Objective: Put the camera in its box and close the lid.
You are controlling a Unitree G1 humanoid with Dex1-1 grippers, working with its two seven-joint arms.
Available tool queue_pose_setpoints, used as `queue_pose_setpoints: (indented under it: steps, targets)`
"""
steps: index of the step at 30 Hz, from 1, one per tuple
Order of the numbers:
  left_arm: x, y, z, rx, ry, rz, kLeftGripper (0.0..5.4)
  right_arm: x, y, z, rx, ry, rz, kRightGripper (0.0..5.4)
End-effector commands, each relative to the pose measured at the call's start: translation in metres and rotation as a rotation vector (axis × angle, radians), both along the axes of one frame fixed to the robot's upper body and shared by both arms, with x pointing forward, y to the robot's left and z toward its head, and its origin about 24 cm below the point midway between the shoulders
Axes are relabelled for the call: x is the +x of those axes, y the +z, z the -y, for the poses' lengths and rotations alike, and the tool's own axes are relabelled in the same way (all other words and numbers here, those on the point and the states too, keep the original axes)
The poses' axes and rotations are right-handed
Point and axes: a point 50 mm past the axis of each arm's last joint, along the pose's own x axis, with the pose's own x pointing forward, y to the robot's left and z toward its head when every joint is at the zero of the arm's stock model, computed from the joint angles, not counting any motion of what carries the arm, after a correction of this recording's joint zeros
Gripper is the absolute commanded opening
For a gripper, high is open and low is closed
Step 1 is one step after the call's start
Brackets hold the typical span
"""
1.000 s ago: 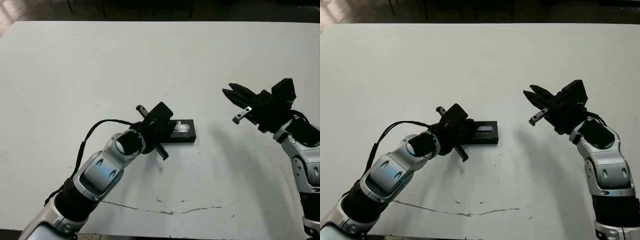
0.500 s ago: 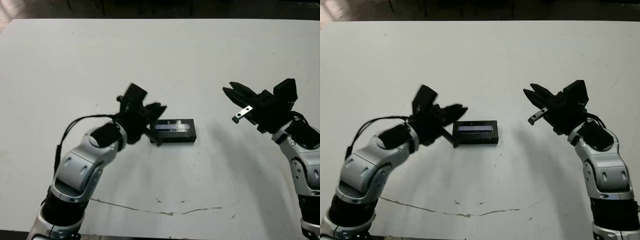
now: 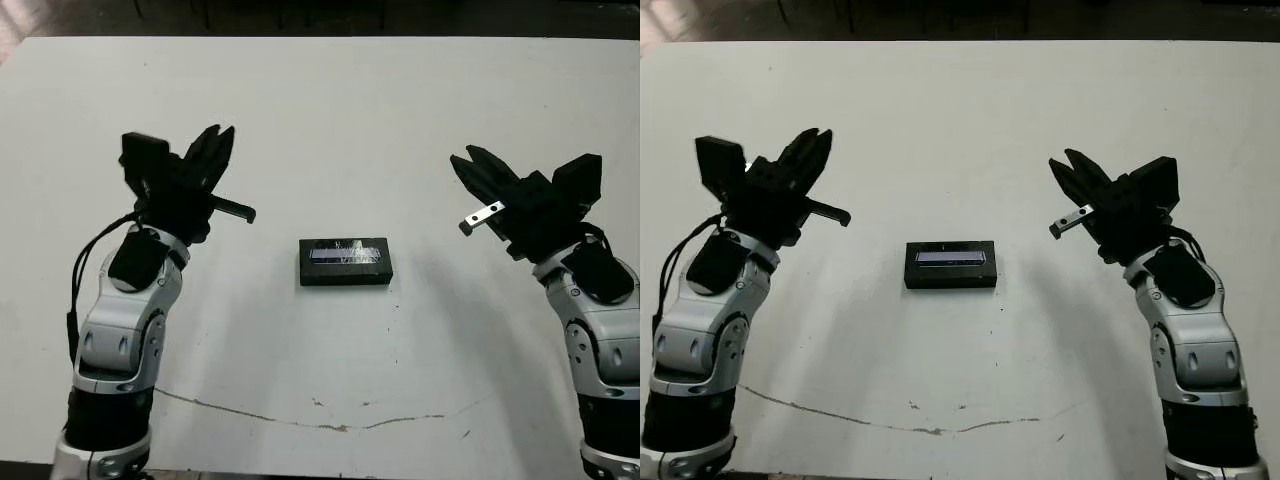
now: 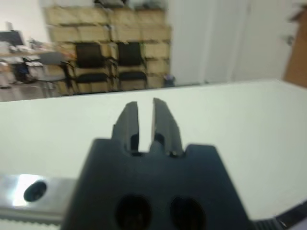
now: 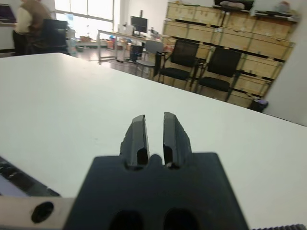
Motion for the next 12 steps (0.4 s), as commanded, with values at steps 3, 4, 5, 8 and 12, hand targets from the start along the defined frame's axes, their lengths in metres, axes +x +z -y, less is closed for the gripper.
queue_pose_setpoints:
  steps: [3, 4, 5, 8, 12]
  targets:
    - [-0.0033, -0.0182, -0.0137, -0.048, 0.144, 0.008, 0.03, 0.003, -0.0088, -0.0008, 0.007, -0.056, -0.016, 0.0]
    - [-0.0033, -0.0195, -0.0148, -0.063, 0.157, 0.008, 0.03, 0.0034, -0.0095, -0.0006, 0.01, -0.062, -0.015, 0.0]
    - [-0.0032, -0.0207, -0.0157, -0.08, 0.165, 0.006, 0.03, 0.0038, -0.0102, -0.0003, 0.012, -0.066, -0.014, 0.0]
    - [-0.0029, -0.0219, -0.0169, -0.124, 0.176, -0.003, 0.03, 0.0047, -0.0121, 0.0005, 0.023, -0.072, -0.017, 0.0]
    - [-0.003, -0.0208, -0.0161, -0.133, 0.172, -0.004, 0.03, 0.0045, -0.0144, 0.0013, 0.059, -0.089, -0.013, 0.0]
